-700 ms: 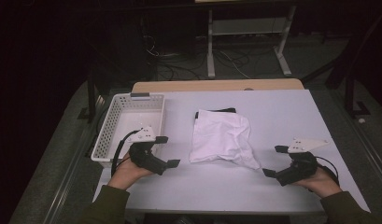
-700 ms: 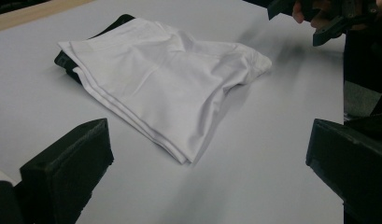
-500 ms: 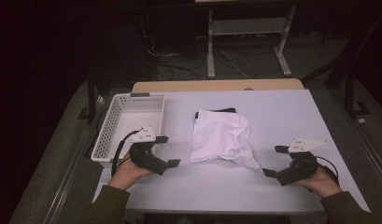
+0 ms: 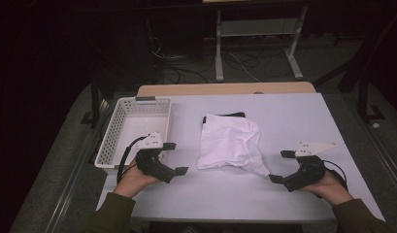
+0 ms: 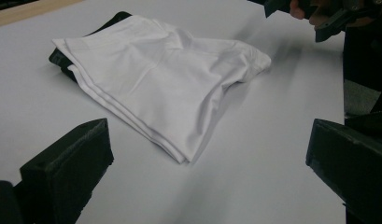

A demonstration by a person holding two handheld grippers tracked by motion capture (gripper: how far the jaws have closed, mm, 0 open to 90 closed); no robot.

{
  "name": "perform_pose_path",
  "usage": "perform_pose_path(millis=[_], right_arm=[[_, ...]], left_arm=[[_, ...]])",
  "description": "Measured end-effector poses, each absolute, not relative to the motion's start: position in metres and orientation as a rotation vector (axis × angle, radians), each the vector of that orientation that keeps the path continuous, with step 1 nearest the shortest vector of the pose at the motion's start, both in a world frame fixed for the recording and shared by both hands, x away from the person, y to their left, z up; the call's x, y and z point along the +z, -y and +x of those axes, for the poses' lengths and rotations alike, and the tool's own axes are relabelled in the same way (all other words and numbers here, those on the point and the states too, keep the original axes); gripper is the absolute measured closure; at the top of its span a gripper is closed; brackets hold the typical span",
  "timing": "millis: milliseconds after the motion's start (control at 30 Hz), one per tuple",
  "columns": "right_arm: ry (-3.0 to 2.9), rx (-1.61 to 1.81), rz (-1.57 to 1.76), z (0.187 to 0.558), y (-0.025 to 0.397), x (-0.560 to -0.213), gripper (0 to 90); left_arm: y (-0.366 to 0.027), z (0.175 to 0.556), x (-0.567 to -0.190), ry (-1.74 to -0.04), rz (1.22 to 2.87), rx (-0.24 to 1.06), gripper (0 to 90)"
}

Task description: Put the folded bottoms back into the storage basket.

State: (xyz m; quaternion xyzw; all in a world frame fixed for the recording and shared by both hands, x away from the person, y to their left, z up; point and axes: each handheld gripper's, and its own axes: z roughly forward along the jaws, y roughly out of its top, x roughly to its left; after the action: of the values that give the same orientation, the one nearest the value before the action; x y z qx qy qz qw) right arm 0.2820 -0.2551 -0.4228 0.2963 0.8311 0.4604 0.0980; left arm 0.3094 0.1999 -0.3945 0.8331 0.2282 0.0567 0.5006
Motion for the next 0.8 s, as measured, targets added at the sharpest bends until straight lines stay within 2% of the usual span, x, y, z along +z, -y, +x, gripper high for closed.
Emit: perform_pose_path(millis=[800], right_arm=[[-2.492,1.39,0.846,0.291,0.244,-0.422,0.0]], left_arm=[[-0.201,0.313,-0.397,-0.528,2.01,0.148,0.3]])
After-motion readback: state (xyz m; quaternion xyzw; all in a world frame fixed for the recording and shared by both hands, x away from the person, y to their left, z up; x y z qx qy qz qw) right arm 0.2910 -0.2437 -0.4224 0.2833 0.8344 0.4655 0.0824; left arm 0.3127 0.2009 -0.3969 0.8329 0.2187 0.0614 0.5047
